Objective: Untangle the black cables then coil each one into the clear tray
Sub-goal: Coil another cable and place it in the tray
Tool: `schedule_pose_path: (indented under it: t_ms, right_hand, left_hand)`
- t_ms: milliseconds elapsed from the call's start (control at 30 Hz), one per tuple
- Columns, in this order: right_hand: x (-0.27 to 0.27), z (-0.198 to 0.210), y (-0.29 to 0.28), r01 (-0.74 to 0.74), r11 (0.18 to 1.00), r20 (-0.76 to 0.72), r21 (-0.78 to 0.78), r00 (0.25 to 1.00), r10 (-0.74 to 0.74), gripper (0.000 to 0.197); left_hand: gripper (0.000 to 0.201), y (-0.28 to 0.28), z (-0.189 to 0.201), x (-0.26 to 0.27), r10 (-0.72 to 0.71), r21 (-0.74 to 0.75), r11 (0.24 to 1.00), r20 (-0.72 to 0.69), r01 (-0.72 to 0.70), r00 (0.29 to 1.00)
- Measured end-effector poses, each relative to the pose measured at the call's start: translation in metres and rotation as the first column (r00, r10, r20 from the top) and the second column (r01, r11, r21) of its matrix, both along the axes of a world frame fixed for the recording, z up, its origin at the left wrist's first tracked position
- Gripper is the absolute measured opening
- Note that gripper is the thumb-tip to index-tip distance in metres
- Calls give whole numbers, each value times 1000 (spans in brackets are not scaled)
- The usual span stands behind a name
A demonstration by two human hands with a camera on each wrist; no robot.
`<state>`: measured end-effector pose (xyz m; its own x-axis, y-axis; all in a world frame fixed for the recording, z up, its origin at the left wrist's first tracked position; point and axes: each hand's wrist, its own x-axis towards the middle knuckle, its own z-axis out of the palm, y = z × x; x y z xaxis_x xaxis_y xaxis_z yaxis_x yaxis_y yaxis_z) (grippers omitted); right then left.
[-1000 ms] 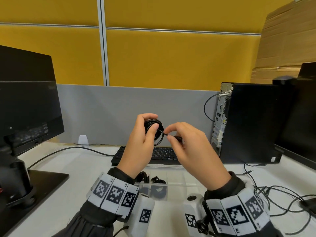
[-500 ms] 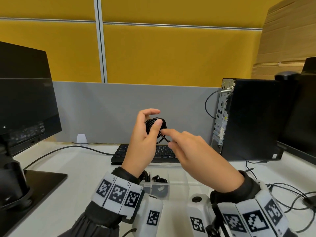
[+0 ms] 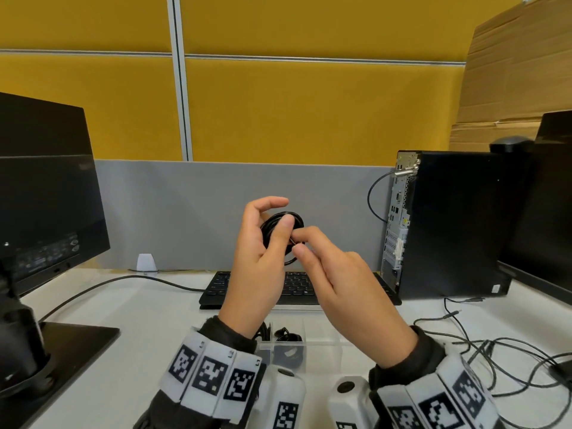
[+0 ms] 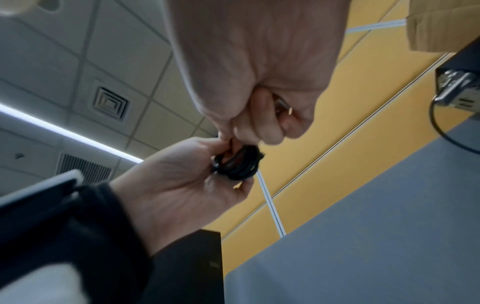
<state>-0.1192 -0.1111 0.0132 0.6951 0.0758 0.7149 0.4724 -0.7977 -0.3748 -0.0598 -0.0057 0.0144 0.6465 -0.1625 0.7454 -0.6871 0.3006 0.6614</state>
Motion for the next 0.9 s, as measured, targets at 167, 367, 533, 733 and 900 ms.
schedule_pose_path:
  t_ms: [167, 367, 533, 733, 900]
  right_hand:
    - [-14, 14, -9, -293, 950, -78, 111, 950, 302, 26]
    - [-20, 20, -16, -235, 970, 17, 69, 972, 234, 20]
    - [-11, 16, -29, 272, 962, 359, -30, 901, -243, 22]
    - [-3, 10, -22, 155, 979, 338, 132, 921, -192, 17]
    - [-1, 10, -13, -145, 795, 121, 589, 989, 90, 18]
  left_hand:
    - [14, 5, 9, -4, -31, -138, 990, -75, 20, 997]
    - [19, 11, 14, -6, -55, -205, 978, -144, 24, 988]
    - [17, 4, 11, -12, -139, -194, 974, -131, 112, 982]
    - [17, -2, 7, -20, -115, -155, 984, -144, 92, 983]
    - [15, -5, 6, -20, -241, -157, 964, -168, 216, 956]
